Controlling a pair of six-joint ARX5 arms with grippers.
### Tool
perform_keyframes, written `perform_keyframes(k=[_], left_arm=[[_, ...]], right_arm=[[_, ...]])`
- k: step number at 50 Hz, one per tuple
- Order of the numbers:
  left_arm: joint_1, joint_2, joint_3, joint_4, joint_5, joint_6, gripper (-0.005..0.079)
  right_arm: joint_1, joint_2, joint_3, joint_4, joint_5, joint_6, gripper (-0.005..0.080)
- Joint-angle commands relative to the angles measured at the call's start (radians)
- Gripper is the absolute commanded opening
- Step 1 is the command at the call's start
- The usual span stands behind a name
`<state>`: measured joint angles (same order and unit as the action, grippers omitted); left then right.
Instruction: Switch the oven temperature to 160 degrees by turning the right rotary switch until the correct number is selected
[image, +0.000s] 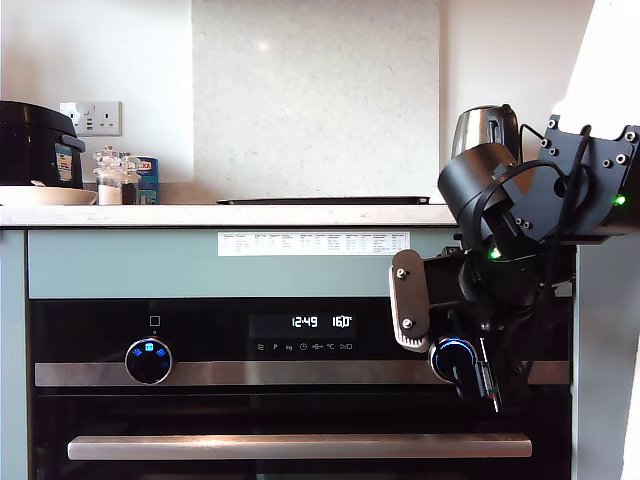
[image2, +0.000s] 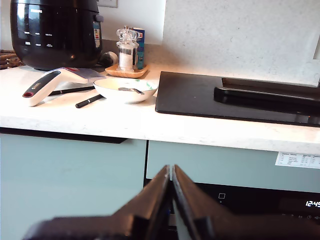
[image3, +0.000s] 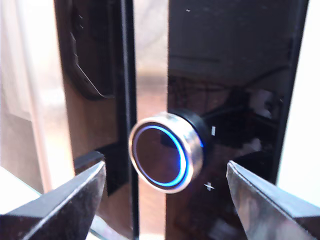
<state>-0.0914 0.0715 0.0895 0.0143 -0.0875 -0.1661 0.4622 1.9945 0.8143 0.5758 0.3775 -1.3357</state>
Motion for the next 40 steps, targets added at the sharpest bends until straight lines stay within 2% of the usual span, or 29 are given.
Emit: perform_keyframes(k=[1, 15, 19, 25, 30, 35, 40], left_arm=[[0.000, -0.001, 0.001, 0.008, 0.000, 0.002, -0.0022], [0.000, -0.001, 0.001, 0.008, 0.000, 0.002, -0.0022], [0.000, -0.001, 0.001, 0.007, 0.000, 0.002, -0.0022], [0.000, -0.001, 0.001, 0.007, 0.000, 0.002, -0.0022], [0.000, -0.001, 0.001, 0.006, 0.000, 0.002, -0.0022], [0.000, -0.001, 0.001, 0.006, 0.000, 0.001, -0.0022], [0.000, -0.001, 0.001, 0.005, 0.000, 0.001, -0.0022]], right_arm=[[0.028, 0.022, 0.002, 0.008, 0.028, 0.005, 0.0705], [0.139, -0.011, 0.002, -0.001, 0.145, 0.129, 0.0705], [0.169, -0.032, 0.002, -0.031, 0.220, 0.196, 0.0705], [0.220, -0.072, 0.002, -0.108, 0.382, 0.323, 0.0704], [0.261, -0.116, 0.002, -0.174, 0.466, 0.413, 0.0704], [0.316, -0.164, 0.002, -0.233, 0.514, 0.461, 0.0704], [0.370, -0.230, 0.002, -0.322, 0.506, 0.566, 0.0703]])
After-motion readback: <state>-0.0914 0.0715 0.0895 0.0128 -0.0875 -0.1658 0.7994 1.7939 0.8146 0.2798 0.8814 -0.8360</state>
